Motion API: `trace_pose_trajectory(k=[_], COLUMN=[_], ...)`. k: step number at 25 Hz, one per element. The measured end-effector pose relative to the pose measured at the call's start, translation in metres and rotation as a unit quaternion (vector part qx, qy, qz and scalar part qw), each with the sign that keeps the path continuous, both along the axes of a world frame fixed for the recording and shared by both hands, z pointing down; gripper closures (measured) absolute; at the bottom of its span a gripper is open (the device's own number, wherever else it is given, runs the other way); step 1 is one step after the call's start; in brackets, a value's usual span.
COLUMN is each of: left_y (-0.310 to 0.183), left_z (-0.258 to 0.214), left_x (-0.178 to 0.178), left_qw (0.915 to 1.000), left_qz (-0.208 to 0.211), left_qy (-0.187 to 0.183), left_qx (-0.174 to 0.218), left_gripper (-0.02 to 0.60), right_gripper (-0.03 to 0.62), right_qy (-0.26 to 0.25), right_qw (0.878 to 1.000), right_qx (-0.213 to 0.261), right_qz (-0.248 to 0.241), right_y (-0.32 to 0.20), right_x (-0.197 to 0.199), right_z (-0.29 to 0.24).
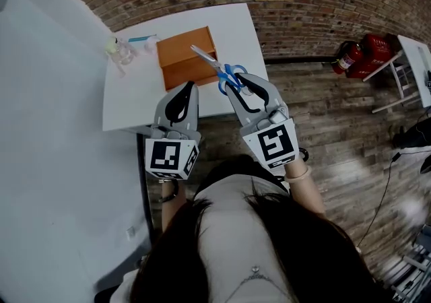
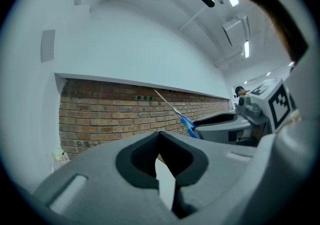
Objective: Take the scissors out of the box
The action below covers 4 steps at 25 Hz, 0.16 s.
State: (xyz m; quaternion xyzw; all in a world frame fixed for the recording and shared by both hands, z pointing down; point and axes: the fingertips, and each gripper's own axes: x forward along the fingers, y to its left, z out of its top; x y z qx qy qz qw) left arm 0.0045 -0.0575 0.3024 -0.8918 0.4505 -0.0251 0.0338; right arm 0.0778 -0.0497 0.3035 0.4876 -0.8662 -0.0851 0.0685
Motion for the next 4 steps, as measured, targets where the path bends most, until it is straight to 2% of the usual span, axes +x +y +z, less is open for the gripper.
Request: trace_pose_trajectory(k=[4], left_y=[-0.0014], left_z=[0.0005], left_x=[0.0016], left_qw=[1.0000], left_qz=[0.000], left_qy=[0.000], left_qx=[-0.001], left_gripper=[0.581], right_gripper=[0.496], right_qy=[0.004], right_qw=[1.000], right_qx=[-0.001], right_qz=[-0.002], right_y=[-0.0007], right_x=[0.0006], right_z=[0.0013])
